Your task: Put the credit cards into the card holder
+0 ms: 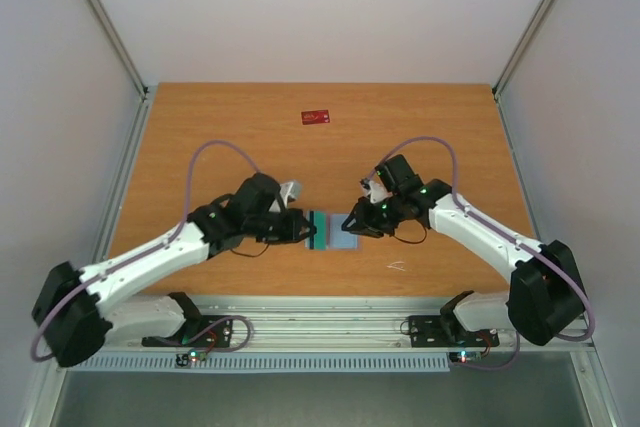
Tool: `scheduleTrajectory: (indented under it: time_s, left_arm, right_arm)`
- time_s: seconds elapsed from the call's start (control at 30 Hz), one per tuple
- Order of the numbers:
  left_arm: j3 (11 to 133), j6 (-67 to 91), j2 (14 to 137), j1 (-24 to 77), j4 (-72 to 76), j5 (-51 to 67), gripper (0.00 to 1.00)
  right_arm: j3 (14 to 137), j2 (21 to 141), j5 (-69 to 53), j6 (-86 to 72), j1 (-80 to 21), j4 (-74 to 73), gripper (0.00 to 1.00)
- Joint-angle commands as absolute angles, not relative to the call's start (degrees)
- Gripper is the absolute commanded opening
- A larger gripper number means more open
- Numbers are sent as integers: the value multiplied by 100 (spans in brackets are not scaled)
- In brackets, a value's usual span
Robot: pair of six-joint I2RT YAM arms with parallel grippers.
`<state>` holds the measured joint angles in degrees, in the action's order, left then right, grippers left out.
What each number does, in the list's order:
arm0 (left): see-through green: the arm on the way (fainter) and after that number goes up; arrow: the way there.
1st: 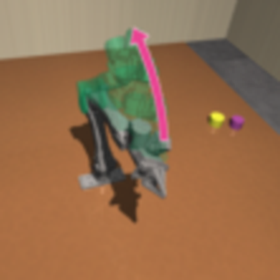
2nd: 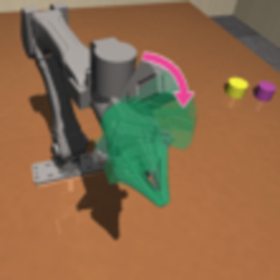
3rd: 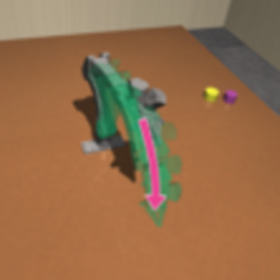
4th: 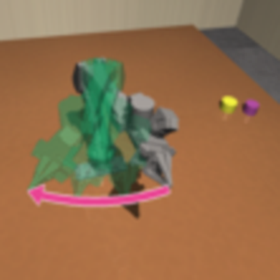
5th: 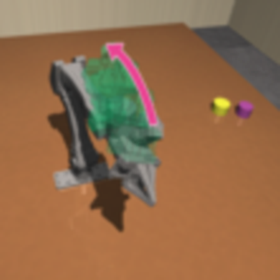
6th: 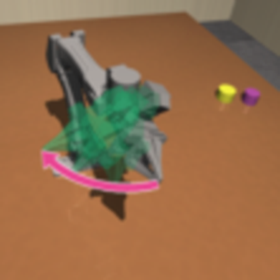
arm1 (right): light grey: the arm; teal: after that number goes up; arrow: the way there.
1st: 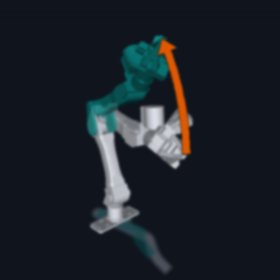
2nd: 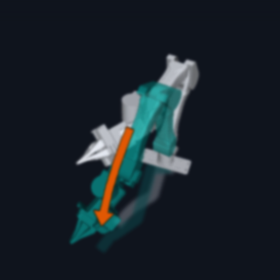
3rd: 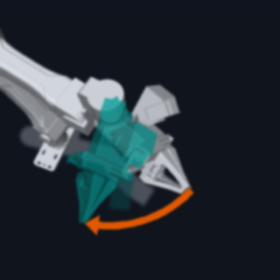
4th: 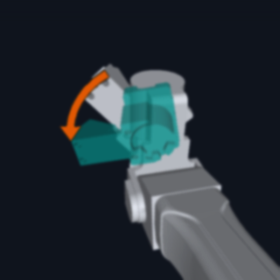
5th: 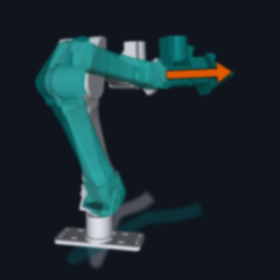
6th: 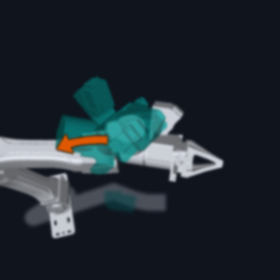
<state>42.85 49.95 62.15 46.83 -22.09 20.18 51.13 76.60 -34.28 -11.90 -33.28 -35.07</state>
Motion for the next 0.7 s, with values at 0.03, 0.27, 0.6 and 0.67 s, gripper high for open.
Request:
scheduleTrajectory:
  time_s: [0.03,0.27,0.6,0.67]
  left_arm:
    - [4965,3931,7426,4216,-1582,3186,0]
    - [5431,3548,8964,3689,-1083,4024,0]
    - [5498,3207,9813,3295,-1060,4176,0]
    - [5484,3170,9889,3255,-1061,4181,0]
  right_arm:
    - [4951,7551,-3261,-891,-2896,-3959,24]
    - [4987,7837,-3400,-1115,-2577,-3532,25]
    - [4878,8921,-3385,-1678,-2532,-2434,24]
    - [4882,9158,-3505,-1736,-2533,-2264,24]
